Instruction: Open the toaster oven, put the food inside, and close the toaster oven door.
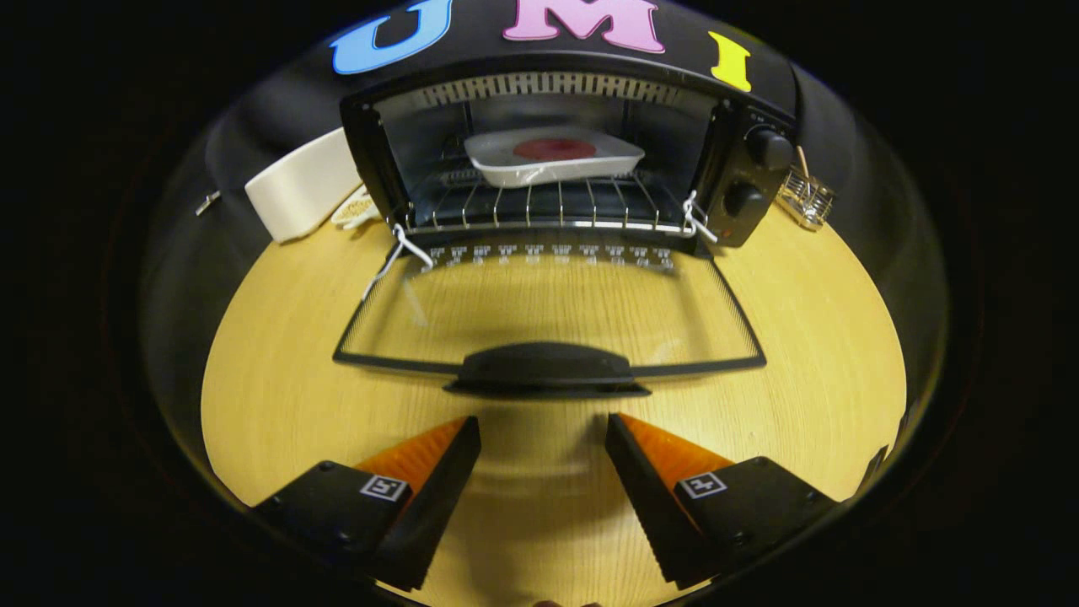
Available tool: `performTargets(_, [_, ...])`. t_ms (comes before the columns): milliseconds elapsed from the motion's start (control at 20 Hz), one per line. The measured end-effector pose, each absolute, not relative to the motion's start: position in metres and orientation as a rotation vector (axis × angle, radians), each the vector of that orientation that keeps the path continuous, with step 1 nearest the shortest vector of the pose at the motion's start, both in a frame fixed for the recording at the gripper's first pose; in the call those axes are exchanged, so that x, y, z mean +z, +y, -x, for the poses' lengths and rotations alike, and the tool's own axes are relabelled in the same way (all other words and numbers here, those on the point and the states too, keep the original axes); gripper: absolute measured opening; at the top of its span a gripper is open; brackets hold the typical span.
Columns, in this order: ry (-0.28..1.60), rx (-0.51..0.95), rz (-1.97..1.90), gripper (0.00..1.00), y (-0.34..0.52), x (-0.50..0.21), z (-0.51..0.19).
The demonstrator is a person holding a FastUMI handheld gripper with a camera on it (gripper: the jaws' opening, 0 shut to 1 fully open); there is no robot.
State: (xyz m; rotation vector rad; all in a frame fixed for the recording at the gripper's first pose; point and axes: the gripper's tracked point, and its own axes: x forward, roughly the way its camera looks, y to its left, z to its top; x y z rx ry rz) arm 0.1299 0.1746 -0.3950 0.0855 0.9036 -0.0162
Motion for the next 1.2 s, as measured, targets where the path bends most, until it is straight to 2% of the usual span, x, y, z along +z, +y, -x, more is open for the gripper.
performTargets(200, [0.973,-0.03,-0.111,0.98,0.173,-0.404,-0.123])
performTargets(550, [0.918,-0.017,-0.133,0.97,0.174,-0.375,-0.117])
performTargets(900, [0.722,0.023,-0.16,0.98,0.177,-0.305,-0.135])
performTargets(1200, [0.491,0.096,-0.108,0.99,0.155,-0.203,-0.155])
